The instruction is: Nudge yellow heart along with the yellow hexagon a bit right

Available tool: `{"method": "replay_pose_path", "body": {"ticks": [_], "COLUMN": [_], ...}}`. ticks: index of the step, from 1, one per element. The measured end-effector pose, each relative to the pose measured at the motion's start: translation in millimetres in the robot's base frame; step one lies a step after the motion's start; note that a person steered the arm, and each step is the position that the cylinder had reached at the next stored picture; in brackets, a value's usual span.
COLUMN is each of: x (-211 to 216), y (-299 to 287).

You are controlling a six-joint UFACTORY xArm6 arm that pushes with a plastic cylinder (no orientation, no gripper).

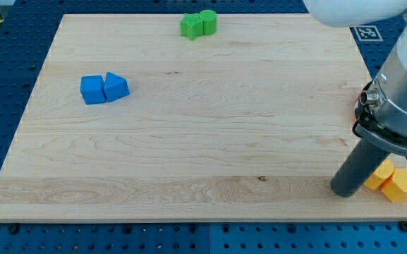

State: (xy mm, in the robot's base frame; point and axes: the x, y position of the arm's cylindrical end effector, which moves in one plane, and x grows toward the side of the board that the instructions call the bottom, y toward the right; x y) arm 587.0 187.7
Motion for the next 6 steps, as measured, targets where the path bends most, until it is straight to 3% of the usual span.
{"method": "replay_pose_path", "body": {"ticks": [6], "x": [-21.8], "y": [42.5]}}
